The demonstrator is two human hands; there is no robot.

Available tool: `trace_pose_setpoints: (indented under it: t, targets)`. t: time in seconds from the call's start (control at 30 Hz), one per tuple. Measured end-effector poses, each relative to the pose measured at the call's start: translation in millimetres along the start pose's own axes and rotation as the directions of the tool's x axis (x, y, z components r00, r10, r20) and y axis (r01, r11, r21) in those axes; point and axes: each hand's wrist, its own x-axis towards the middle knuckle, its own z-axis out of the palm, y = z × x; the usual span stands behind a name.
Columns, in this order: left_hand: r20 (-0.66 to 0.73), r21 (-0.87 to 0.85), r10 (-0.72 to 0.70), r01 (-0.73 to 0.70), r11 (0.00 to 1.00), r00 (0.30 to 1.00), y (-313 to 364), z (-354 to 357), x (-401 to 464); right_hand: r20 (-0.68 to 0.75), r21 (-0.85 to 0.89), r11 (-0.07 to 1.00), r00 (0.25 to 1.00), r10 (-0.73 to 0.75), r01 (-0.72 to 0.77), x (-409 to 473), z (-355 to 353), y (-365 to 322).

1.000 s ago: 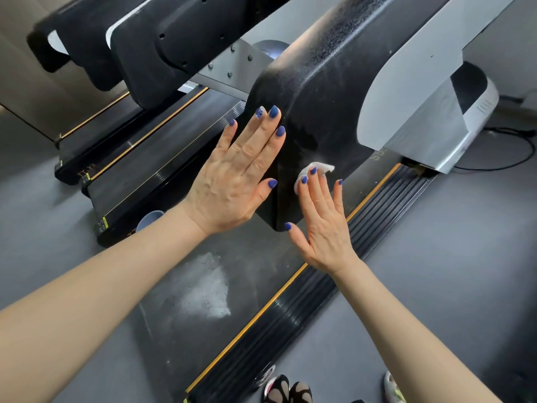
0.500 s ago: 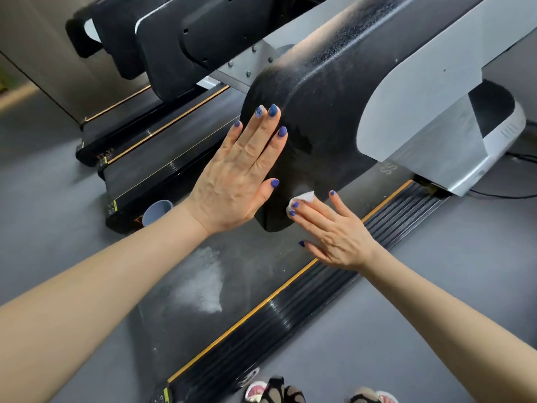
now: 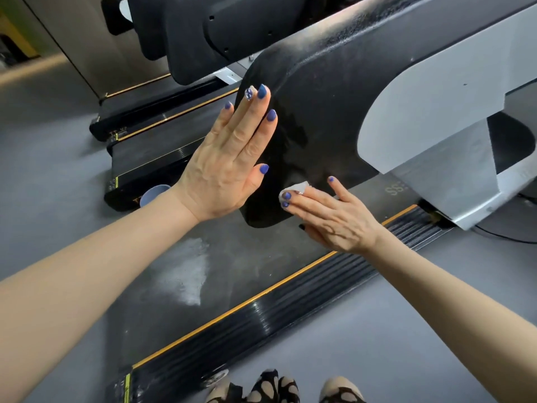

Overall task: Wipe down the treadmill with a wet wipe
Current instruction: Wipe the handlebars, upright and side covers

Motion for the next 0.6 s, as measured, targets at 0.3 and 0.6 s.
trace_pose_setpoints:
  t: [0.3,0.6]
  targets:
    - [-0.009,0.016,-0.009,0.009,1.0,1.0,-2,4,-17,-0.046,-0.029,0.997,0.996,0.075,-0.076,16,-19,8]
    - [-0.089,-0.027,0.026,-0.029,0.999,0.996,-6,5,-13,-0.111,0.082,0.962,0.957,0.267,-0.259,57,-45,-1]
